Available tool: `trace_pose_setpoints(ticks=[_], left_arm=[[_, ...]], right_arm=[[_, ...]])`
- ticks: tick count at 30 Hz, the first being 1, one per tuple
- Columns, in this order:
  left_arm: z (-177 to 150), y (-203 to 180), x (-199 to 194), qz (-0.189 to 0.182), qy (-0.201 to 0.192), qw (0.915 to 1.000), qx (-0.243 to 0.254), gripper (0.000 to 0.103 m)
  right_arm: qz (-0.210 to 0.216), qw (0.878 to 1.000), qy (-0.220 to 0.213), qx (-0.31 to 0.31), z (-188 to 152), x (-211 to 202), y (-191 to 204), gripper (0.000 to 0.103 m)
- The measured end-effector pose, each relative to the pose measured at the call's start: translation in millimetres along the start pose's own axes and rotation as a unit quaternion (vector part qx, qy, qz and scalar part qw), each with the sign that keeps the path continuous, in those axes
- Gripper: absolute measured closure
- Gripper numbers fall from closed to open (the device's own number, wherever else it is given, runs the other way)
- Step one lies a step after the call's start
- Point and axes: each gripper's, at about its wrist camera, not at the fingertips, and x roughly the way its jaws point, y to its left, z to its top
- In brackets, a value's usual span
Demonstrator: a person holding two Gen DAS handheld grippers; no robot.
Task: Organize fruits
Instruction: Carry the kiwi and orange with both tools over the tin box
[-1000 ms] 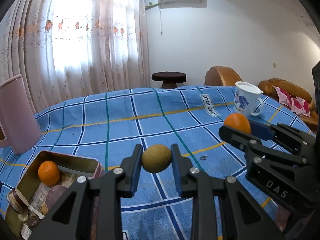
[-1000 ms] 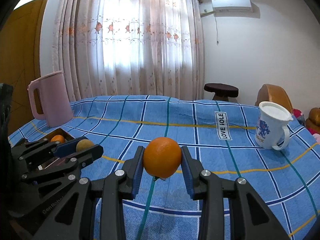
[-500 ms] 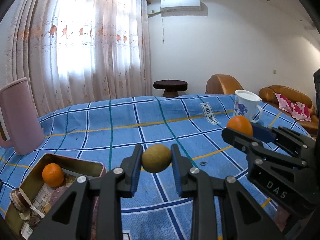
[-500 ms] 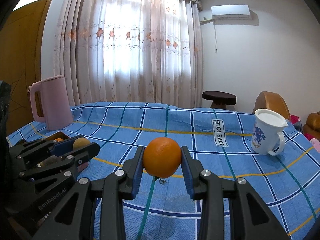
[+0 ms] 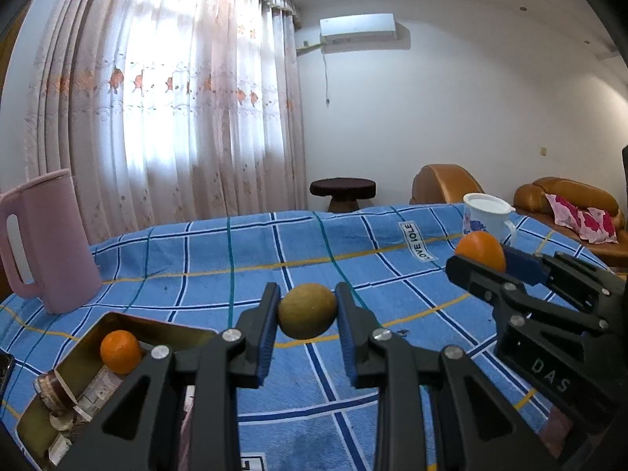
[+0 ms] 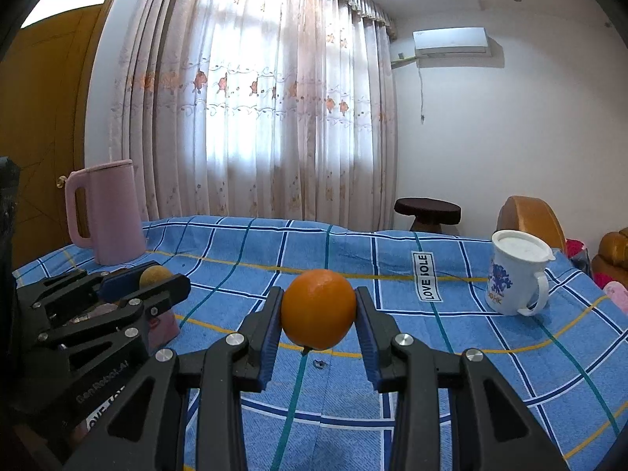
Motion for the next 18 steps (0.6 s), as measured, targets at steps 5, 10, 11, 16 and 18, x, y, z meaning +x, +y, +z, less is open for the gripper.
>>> trace_pose_setpoints(ticks=[5, 10, 11, 16, 18], left_arm=[[-0.2, 1.5, -2.1, 0.001, -0.004, 1.0000, -0.002, 0.073], [-0.9, 2.9, -6.7, 0.000, -0.004, 1.0000, -0.001, 0.073], [-1.0, 2.9, -7.0, -0.001, -0.002, 1.0000, -0.001, 0.073], [-2.6, 6.4, -6.1, -0.004, 0.011, 0.9999, -0.005, 0.073], [-3.6, 7.0, -5.6, -0.008, 0.018, 0.9998, -0.007, 0.073]], right_arm=[[-0.002, 1.000, -0.003, 0.000, -0.2, -1.9, -0.1, 0.065], [-0.001, 1.000, -0.005, -0.001, -1.3, -6.4, 2.3, 0.065], [-0.001, 1.000, -0.005, -0.002, -1.2, -6.4, 3.3, 0.065], [0.005, 1.000, 0.002, 0.005, -1.3, -6.7, 3.1, 0.065], [0.006, 1.000, 0.010, 0.010, -2.0, -5.7, 3.2, 0.065]])
